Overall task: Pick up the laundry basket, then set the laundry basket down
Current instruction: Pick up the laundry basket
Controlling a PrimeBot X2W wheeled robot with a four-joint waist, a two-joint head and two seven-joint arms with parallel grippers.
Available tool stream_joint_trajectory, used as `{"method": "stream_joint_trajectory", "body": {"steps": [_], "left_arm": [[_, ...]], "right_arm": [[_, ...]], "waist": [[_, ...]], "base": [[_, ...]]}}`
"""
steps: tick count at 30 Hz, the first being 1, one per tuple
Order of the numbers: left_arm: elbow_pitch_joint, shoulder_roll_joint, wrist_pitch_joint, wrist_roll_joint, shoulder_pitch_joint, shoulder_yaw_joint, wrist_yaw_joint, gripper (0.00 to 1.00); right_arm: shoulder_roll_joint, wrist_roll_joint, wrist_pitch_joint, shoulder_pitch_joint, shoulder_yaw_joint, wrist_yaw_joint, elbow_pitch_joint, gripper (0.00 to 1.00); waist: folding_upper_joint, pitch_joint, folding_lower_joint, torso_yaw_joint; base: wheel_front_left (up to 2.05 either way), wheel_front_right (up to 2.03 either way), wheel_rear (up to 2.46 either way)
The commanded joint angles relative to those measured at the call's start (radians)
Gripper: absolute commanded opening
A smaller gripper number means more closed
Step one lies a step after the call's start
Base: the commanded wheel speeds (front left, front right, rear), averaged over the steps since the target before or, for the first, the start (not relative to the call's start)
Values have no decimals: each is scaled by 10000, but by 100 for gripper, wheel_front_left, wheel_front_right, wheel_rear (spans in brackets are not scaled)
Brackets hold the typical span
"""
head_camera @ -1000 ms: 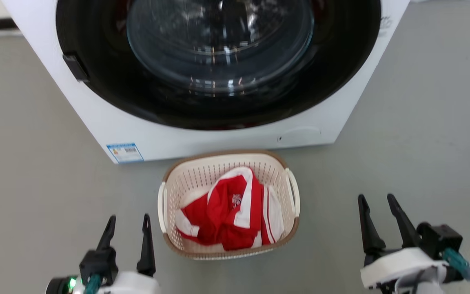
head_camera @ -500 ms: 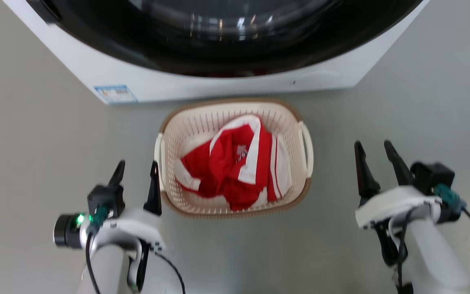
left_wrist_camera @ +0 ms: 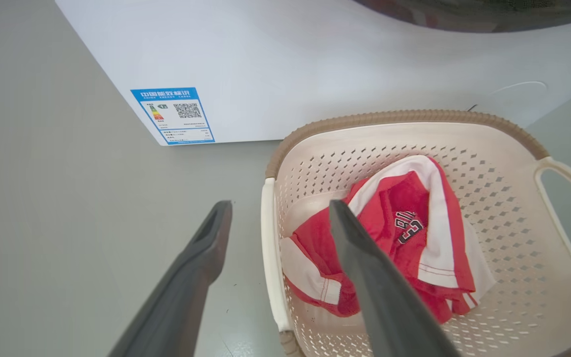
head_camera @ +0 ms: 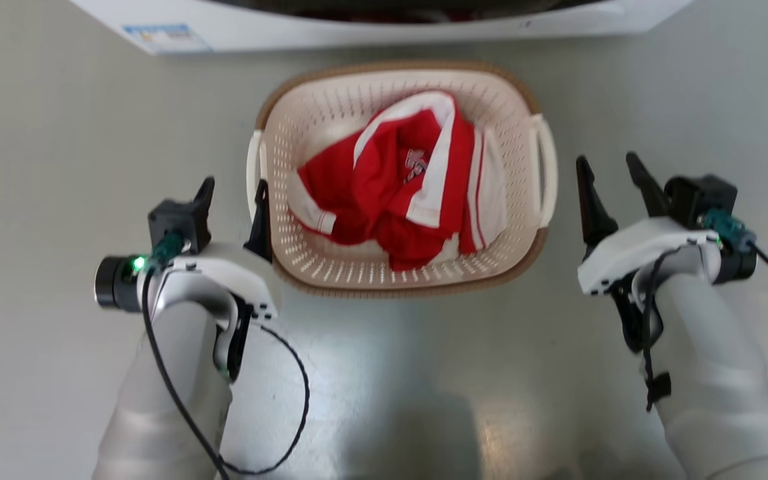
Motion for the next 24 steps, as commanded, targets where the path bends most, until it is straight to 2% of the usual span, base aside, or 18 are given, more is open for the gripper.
{"method": "stream_joint_trajectory", "body": {"steps": [1,15,24], "left_arm": [[86,185,-61,-145,-181,181,-55,100],[1953,184,-61,-764,-1680,-642,-81,100],[2447,184,-61,-979,-2200,-1054,-65,100]], "right_arm": [[84,-136,-94,-121,205,48,108,100],[84,-239,-94,-1353,695,48,1045,100],[84,-241,-94,-1681,870,48,1446,100]], "waist": [[0,579,0,190],[0,1819,0,446],[0,2192,0,531]], "base": [[0,0,0],[0,0,0],[0,0,0]]}}
